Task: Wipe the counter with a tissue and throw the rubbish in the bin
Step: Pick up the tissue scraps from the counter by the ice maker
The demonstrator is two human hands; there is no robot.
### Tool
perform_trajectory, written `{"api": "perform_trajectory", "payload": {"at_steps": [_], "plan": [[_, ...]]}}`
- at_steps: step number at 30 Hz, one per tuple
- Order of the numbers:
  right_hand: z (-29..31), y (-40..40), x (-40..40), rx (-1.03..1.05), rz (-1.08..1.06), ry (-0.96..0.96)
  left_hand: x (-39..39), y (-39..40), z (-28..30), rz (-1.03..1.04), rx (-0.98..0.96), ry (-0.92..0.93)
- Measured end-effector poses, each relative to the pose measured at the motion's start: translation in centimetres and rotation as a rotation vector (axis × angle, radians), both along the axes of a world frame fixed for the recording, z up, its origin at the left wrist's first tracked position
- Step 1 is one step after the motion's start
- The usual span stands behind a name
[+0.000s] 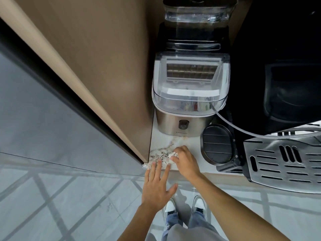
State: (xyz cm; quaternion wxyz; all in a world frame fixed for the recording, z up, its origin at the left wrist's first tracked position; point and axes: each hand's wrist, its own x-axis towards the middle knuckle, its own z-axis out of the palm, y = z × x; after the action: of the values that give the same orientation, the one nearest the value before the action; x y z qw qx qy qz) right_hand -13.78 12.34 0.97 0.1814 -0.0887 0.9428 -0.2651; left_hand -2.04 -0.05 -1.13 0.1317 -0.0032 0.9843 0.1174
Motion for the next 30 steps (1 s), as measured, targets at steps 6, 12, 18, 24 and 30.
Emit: {"api": "perform_trajectory", "payload": {"at_steps": [6, 12, 18, 24, 30], "plan": [[0.4, 4.6, 2.8, -0.335, -0.319, -0.083, -0.1, 0.5, -0.1, -0.099, -0.023, 0.026], [1.2, 10.9, 9.5, -0.476, -0.644, -0.071, -1.0, 3.2, -0.8, -0.282, 0.001, 0.002], [1.8, 16.9, 14.9, -0.517, -0.916, -0.064, -1.6, 7.6, -0.9, -0.477, -0.01, -0.021], [3.4, 21.3, 16.3, -0.574, -1.066, 0.038, -2.2, 11.8, 0.4, -0.586, -0.056, -0.027], [4.6, 25.7, 16.5, -0.631, -1.116, 0.078, -1.6, 15.1, 0.2, -0.507, -0.082, -0.013]]}}
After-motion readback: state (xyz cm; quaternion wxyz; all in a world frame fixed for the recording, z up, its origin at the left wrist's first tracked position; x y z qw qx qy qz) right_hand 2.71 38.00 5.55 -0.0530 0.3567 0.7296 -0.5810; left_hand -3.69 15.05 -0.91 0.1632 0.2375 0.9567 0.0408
